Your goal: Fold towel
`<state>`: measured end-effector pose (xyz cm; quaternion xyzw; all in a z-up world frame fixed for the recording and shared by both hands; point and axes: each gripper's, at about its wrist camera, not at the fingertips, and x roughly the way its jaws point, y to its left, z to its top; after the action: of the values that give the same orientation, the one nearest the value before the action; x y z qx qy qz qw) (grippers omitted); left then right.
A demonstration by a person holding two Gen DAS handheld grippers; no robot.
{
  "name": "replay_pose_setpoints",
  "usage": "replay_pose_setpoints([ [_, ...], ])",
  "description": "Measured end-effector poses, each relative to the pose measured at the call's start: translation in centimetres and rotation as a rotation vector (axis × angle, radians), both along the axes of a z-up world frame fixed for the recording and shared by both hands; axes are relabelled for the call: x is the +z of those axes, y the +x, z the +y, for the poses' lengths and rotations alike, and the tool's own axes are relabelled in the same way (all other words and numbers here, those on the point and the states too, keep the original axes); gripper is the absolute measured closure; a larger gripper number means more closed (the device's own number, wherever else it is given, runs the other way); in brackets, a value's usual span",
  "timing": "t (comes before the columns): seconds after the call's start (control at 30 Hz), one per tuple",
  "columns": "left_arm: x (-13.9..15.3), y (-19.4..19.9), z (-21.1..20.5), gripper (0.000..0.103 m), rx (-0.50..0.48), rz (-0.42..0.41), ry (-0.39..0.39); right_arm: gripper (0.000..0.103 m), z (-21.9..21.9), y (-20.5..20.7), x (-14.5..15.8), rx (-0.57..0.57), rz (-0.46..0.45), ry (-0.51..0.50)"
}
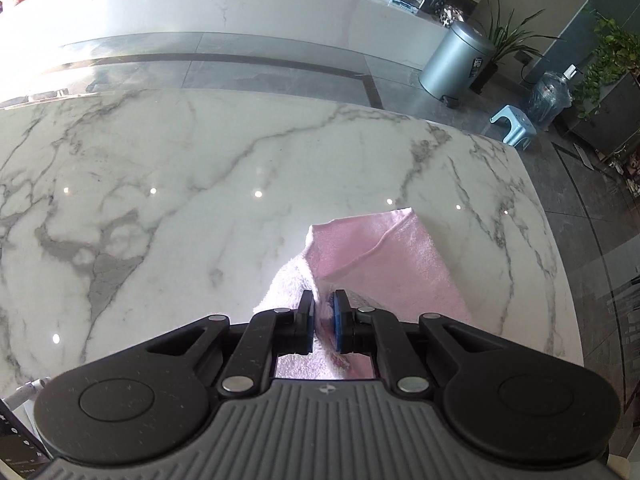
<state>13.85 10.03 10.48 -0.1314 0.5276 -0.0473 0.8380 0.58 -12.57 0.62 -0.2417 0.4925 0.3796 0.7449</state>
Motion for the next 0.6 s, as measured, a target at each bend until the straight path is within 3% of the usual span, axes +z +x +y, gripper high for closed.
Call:
replay_pose_setpoints([
  [0.17, -1.2, -0.6, 1.6, 0.095, 0.032, 0.02, 0.022, 0.066, -2.4, 2.6, 0.1, -0.029, 0.007, -0.061],
  [0.3, -2.2, -1.5, 2.7, 0.095, 0.053, 0.04, 0.043, 0.056, -4.6, 5.2, 0.0, -0.073, 0.007, -0.123],
  [0.4, -2.6, -2.3, 3.4, 0.095, 0.056, 0.054, 0.047, 0.055, -6.1, 7.0, 0.0, -0.108, 0.005, -0.156],
  [0.6, -3.4, -3.7, 4.6, 0.095, 0.078, 0.077, 0.038, 0.055, -6.5, 9.0, 0.1, -0.132, -0.065, -0.25],
])
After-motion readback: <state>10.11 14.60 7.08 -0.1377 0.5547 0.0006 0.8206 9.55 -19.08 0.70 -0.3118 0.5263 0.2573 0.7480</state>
